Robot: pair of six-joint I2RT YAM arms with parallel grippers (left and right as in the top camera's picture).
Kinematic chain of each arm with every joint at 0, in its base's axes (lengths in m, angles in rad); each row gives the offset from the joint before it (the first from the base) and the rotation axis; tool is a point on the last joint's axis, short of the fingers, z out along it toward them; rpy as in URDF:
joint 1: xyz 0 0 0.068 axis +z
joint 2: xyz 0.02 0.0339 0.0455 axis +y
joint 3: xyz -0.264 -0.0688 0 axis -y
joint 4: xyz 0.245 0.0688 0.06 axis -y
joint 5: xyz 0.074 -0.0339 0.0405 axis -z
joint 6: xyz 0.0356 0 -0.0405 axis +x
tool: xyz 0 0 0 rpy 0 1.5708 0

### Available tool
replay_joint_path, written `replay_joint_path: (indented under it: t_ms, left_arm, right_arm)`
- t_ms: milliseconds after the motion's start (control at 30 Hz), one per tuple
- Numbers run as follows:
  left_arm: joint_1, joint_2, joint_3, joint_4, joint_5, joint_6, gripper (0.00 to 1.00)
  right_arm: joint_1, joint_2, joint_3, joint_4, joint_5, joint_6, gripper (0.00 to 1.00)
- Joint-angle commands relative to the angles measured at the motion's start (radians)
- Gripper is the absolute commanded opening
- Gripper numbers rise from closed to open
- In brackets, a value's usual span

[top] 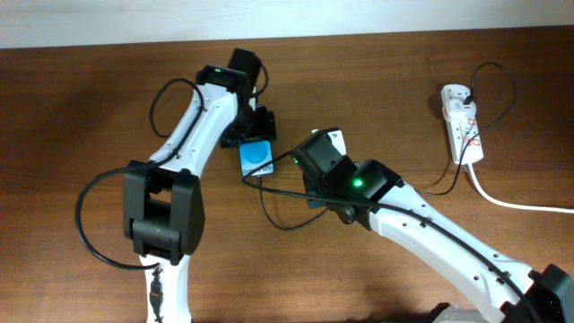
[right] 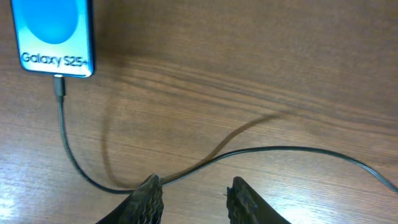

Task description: Plug charger to phone and switch on socket

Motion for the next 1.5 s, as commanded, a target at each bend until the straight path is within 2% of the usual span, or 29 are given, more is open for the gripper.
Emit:
replay_joint_path:
  t_ms: [0, 67, 100, 133, 167, 267, 333, 433, 533, 700, 933, 1067, 1233, 1400, 1467]
  left_arm:
    - [-0.006, -0.002, 0.003, 0.004, -0.072, -0.035, 0.49]
    - [-0.006, -0.002, 0.003, 0.004, -0.071, -0.041, 0.50]
    - [-0.006, -0.002, 0.003, 0.003, -0.059, -0.044, 0.50]
    - [-0.006, -0.003, 0.003, -0.001, -0.030, -0.044, 0.50]
    - [-0.006, -0.003, 0.003, -0.008, 0.003, -0.044, 0.50]
    - [-0.005, -0.003, 0.003, -0.066, 0.109, -0.043, 0.50]
    - [-0.005, -0.003, 0.003, -0.103, 0.174, -0.043, 0.50]
    - [-0.005, -0.003, 0.003, -0.134, 0.249, -0.043, 0.50]
    - [-0.005, -0.003, 0.003, -0.142, 0.259, -0.044, 0.51]
    - [-0.005, -0.003, 0.003, -0.159, 0.298, -0.043, 0.51]
    - [-0.005, -0.003, 0.003, -0.178, 0.303, -0.043, 0.51]
    - [-0.005, -0.003, 0.003, -0.178, 0.303, -0.043, 0.50]
    - [-0.005, -0.003, 0.003, -0.177, 0.303, -0.043, 0.51]
    - [-0.005, -0.002, 0.003, -0.178, 0.303, -0.043, 0.51]
    - [-0.005, -0.003, 0.003, -0.178, 0.303, -0.043, 0.51]
  right_arm:
    - [0.017, 0.004, 0.007, -0.003, -0.099, 0.072, 0.36]
    - [0.057, 0.008, 0.005, 0.014, -0.134, 0.108, 0.35]
    - [0.095, 0.019, 0.000, 0.039, -0.125, 0.108, 0.42]
    - [0.138, 0.040, -0.012, 0.082, -0.107, 0.108, 0.59]
    - [0.159, 0.060, -0.017, 0.111, -0.104, 0.109, 0.69]
    - [0.164, 0.082, -0.017, 0.146, -0.104, 0.220, 0.69]
    - [0.174, 0.089, -0.020, 0.188, -0.097, 0.194, 0.61]
    - [0.214, 0.142, -0.041, 0.196, -0.011, 0.186, 0.55]
    - [0.218, 0.210, -0.042, 0.209, 0.000, 0.185, 0.52]
    - [0.219, 0.222, -0.042, 0.242, 0.044, 0.186, 0.43]
    - [0.219, 0.227, -0.042, 0.252, 0.043, 0.186, 0.15]
    - [0.219, 0.227, -0.042, 0.251, 0.010, 0.186, 0.17]
    - [0.219, 0.227, -0.042, 0.237, -0.003, 0.187, 0.30]
    - [0.219, 0.231, -0.042, 0.237, -0.025, 0.187, 0.29]
    - [0.219, 0.249, -0.042, 0.237, -0.028, 0.186, 0.25]
